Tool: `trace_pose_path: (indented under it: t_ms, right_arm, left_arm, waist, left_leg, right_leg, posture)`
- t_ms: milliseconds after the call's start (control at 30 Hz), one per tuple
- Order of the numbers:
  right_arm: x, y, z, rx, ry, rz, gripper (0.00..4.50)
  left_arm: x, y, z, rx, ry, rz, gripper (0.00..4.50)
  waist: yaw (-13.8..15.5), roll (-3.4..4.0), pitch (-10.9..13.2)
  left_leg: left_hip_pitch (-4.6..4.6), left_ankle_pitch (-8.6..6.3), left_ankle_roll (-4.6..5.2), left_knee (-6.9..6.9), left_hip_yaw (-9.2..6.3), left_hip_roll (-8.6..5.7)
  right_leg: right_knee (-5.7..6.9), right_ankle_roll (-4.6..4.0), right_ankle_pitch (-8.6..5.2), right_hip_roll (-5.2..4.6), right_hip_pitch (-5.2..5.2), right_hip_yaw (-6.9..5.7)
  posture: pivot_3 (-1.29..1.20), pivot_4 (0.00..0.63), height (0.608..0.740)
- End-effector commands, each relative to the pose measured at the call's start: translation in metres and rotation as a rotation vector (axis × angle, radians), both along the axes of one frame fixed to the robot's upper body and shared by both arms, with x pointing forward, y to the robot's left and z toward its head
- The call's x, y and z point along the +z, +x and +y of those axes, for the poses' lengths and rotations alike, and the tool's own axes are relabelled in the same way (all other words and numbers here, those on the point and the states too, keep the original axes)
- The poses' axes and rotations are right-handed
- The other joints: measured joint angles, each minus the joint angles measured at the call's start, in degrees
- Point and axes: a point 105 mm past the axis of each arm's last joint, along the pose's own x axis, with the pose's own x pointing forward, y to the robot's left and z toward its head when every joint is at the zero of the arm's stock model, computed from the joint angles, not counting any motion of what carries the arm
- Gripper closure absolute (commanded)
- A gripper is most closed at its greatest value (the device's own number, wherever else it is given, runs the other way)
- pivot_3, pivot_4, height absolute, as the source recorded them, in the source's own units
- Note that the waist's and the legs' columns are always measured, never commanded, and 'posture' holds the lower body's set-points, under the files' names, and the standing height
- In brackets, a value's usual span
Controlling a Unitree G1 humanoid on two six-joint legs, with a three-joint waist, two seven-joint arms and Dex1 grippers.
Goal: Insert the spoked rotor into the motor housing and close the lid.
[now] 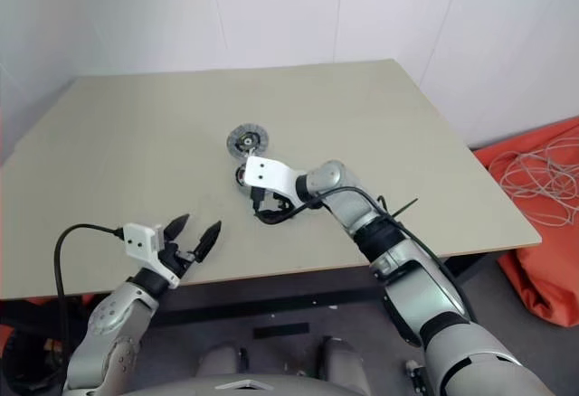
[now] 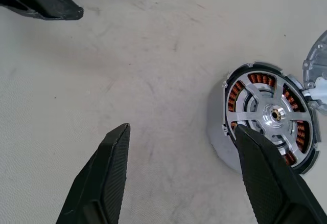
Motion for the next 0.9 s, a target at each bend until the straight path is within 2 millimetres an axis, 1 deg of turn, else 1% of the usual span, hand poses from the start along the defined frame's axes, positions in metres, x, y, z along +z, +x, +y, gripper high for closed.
trace_pose_path:
  t_ms: [33, 233, 467, 900]
  right_arm:
    - [0.014, 0.005, 0.009, 0.060, -0.034, -0.076, 0.81]
    - [0.010, 0.018, 0.006, 0.065, -0.093, -0.093, 0.81]
    - [0.000, 0.028, 0.002, 0.059, -0.145, -0.090, 0.81]
    - [0.003, 0.037, 0.006, 0.060, -0.164, -0.099, 0.81]
  left_arm:
    - [0.008, 0.002, 0.000, -0.003, -0.001, -0.033, 0.00]
    - [0.007, 0.000, 0.001, 0.001, -0.002, -0.032, 0.00]
    - [0.004, -0.003, 0.002, 0.007, -0.003, -0.031, 0.00]
    - [0.005, -0.002, 0.001, 0.013, -0.007, -0.036, 0.00]
  waist:
    - [0.0, 0.00, 0.0]
    - [0.0, -0.01, 0.0]
    - [-0.1, 0.00, 0.0]
    - [-0.1, 0.01, 0.0]
  left_leg:
    - [0.00, 0.00, 0.00, 0.00, 0.00, 0.00]
    - [-0.02, -0.01, 0.02, 0.01, 0.00, 0.00]
    - [-0.04, -0.02, 0.04, 0.01, 0.00, 0.01]
    - [-0.04, -0.03, 0.05, 0.02, 0.01, 0.03]
  right_leg:
    - [0.00, 0.00, 0.00, 0.00, 0.00, 0.00]
    - [0.00, -0.02, 0.01, 0.00, 0.00, 0.00]
    - [0.00, -0.06, 0.03, 0.00, -0.02, -0.01]
    - [0.01, -0.13, 0.07, 0.00, -0.03, -0.02]
  posture:
    - [0.00, 0.000, 0.740]
    - [0.00, 0.000, 0.740]
    - [0.00, 0.000, 0.740]
    - [0.00, 0.000, 0.740]
